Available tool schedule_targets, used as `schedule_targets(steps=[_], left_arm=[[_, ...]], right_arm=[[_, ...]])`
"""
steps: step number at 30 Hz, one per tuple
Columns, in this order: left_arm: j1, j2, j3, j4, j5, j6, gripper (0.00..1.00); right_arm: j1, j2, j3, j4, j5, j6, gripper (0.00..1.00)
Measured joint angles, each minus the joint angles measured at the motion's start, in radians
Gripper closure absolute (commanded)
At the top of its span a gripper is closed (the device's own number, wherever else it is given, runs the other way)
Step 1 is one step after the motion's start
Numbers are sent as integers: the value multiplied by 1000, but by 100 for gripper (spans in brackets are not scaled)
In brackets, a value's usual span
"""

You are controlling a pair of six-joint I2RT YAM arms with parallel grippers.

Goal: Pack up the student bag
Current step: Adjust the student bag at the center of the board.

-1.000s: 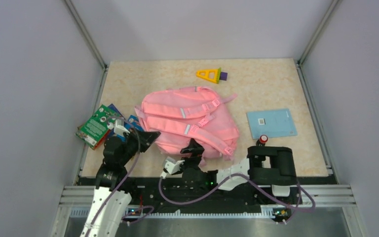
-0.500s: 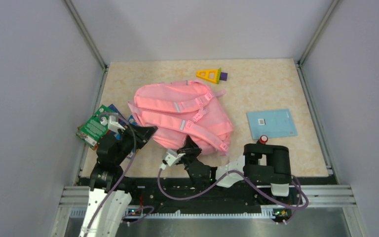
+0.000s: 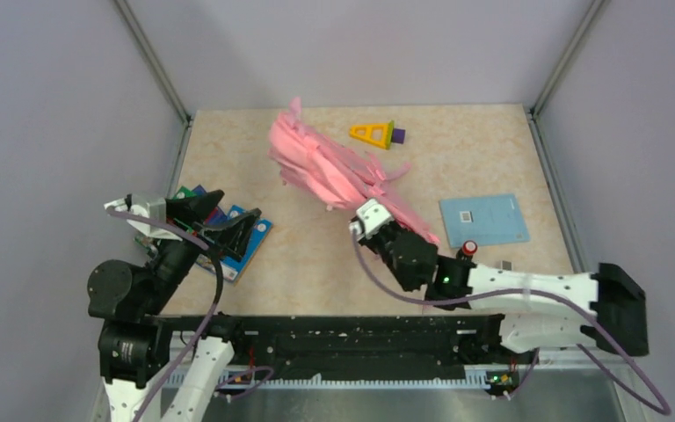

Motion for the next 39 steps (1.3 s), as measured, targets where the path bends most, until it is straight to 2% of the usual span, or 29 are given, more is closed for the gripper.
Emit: schedule_targets(steps=[4, 9, 17, 21, 28, 34, 36, 39], left_arm=[[0, 40, 7, -5, -69, 83, 2], [0, 104, -91, 6, -85, 93, 2], [0, 120, -168, -33, -170, 79, 2], [0, 55, -201, -18, -157, 88, 2], [0, 33, -222, 11, -92, 98, 2], [0, 53, -281, 11, -79, 68, 3], [0, 50, -314, 11, -79, 50, 7], [0, 43, -360, 16, -72, 28, 21]], right_arm=[[-109, -175, 60, -241, -182, 231, 100], [-225, -275, 105, -419, -423, 457, 100], [-480, -326, 109, -478, -871, 724, 100], [-529, -342, 109, -482, -1016, 843, 100], [-526, -344, 109, -509, -1217, 909, 100], [-523, -356, 79, -489, -1272, 915, 100], [-523, -363, 62, -470, -1279, 915, 100], [-523, -364, 55, -462, -1286, 909, 100]])
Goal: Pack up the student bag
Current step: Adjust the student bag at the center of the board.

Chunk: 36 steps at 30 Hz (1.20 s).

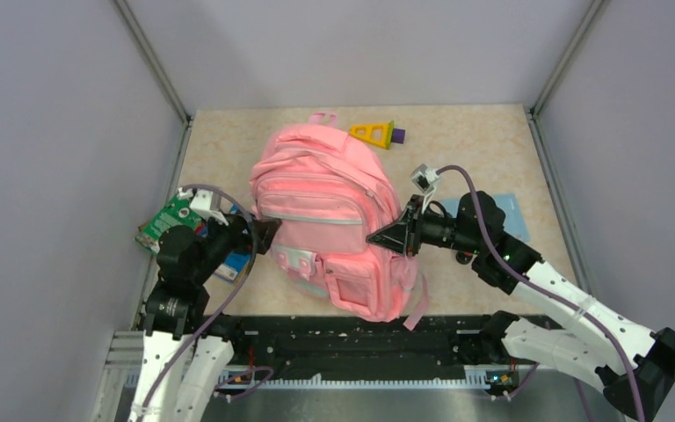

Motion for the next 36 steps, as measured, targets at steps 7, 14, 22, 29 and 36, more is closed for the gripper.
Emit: schedule_targets(steps=[7, 14, 22, 29, 36], left_arm=[[0, 0, -44, 59, 55, -29, 41], [2, 10, -81, 146, 122, -44, 88], [7, -2, -102, 187, 140, -27, 100], [8, -43, -140, 217, 148, -25, 100], [5, -32, -143, 197, 133, -29, 100]], right_arm=[[0, 0, 0, -2, -12, -27, 100], [0, 0, 1, -18, 12, -63, 100], [0, 63, 34, -56, 225, -93, 48], [-6, 169, 50, -106, 472, -132, 18], [-5, 139, 44, -103, 559, -136, 16]])
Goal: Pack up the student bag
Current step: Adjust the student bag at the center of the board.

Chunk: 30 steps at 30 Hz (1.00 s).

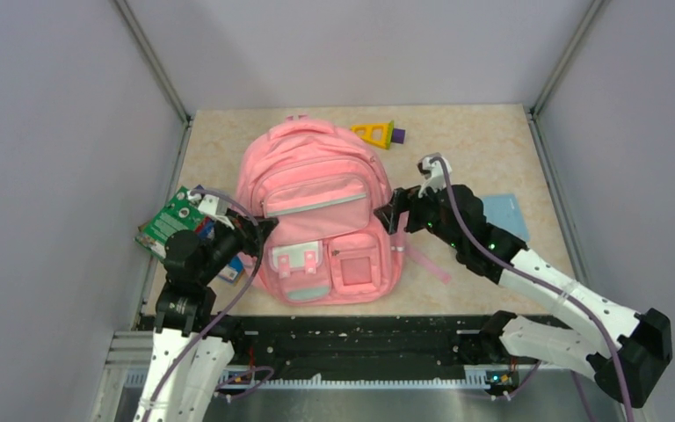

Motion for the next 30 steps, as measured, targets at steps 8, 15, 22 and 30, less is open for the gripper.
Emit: schedule_targets(steps=[8, 15, 22, 30], left_arm=[[0, 0, -2, -28, -28, -13, 100], [-2, 14, -13, -76, -155, -139, 100], [-2, 71, -104, -68, -258, -303, 100], [-2, 91, -147, -82, -315, -359, 100]], right_arm=[[0, -197, -64, 15, 79, -9, 12], [0, -195, -108, 53, 40, 7, 12], [77, -46, -227, 57, 10, 84, 12], [225, 0, -299, 58, 63, 143, 12]])
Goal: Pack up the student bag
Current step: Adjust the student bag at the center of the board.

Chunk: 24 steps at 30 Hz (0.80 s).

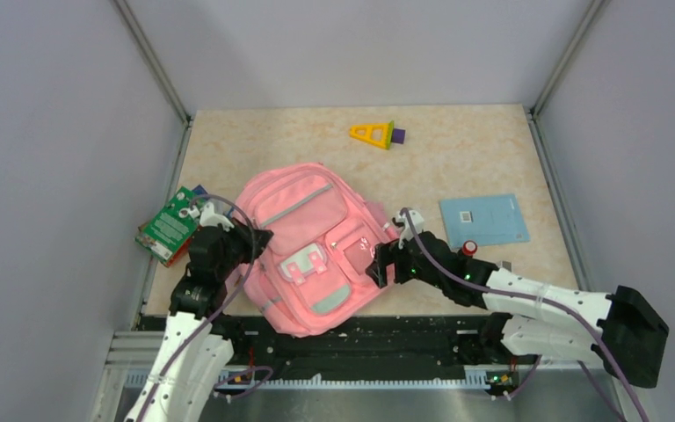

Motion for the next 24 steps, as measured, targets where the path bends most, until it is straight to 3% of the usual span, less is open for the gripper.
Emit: schedule_targets(steps=[2, 12, 20, 24], left_arm=[[-1, -4, -4, 1, -8, -5, 100], [-3, -11, -32, 14, -23, -14, 100], [-4, -10, -34, 20, -14, -11, 100], [-3, -3, -36, 32, -14, 3, 100]], right_arm=[[13, 12, -5, 0, 18, 8, 15], [42, 64, -20, 56, 191, 69, 51], [43, 178, 16, 97, 328, 60, 100], [26, 242, 62, 100, 344, 30, 100]])
